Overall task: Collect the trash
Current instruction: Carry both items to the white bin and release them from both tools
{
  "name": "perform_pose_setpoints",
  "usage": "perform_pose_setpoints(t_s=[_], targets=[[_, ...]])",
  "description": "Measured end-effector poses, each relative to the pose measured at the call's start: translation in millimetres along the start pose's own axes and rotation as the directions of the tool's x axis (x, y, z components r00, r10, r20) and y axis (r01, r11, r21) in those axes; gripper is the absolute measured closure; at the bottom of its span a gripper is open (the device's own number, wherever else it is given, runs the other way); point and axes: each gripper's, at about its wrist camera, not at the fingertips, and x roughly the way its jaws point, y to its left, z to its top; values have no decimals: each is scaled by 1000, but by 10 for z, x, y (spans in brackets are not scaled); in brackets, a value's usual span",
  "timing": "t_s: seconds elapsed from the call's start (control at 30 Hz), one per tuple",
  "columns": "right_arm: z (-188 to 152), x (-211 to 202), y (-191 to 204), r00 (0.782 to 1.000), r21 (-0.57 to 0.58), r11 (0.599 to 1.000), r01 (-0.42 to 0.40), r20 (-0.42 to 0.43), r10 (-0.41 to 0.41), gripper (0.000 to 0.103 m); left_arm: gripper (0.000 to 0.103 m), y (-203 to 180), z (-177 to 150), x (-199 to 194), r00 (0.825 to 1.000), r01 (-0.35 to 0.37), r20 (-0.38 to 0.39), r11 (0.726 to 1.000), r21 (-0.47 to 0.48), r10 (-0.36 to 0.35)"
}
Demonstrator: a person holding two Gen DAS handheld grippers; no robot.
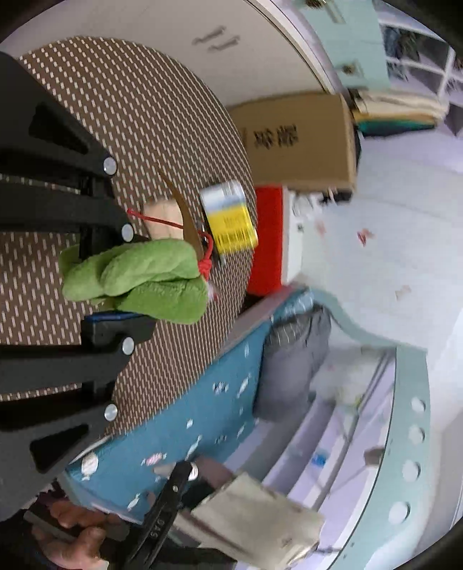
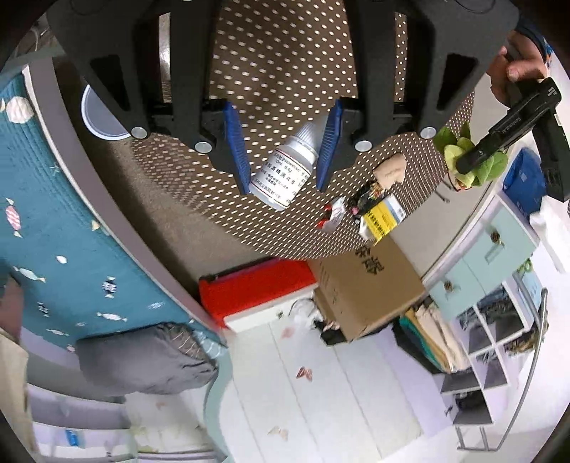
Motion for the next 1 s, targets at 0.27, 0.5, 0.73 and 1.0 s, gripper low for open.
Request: perform_pose_setpoints(t_s=[0.27, 0.5, 0.73, 1.0], targets=[[72, -461, -415, 994, 65, 996, 62, 86, -67, 66, 85, -745, 123, 70, 990, 136, 8, 986, 98, -138], [100, -747, -921, 978, 158, 978, 136, 135, -158, 66, 85, -1343, 187, 194, 970, 243, -16, 954, 175, -244], [48, -865, -1467, 963, 244, 948, 205, 122, -240, 66, 85, -1956, 162, 454, 943, 334, -73, 914, 230, -326], [-108, -715, -2040, 960, 333, 911, 242, 54, -275, 65, 85, -2670, -95, 991, 904, 420, -214, 865, 274, -371]])
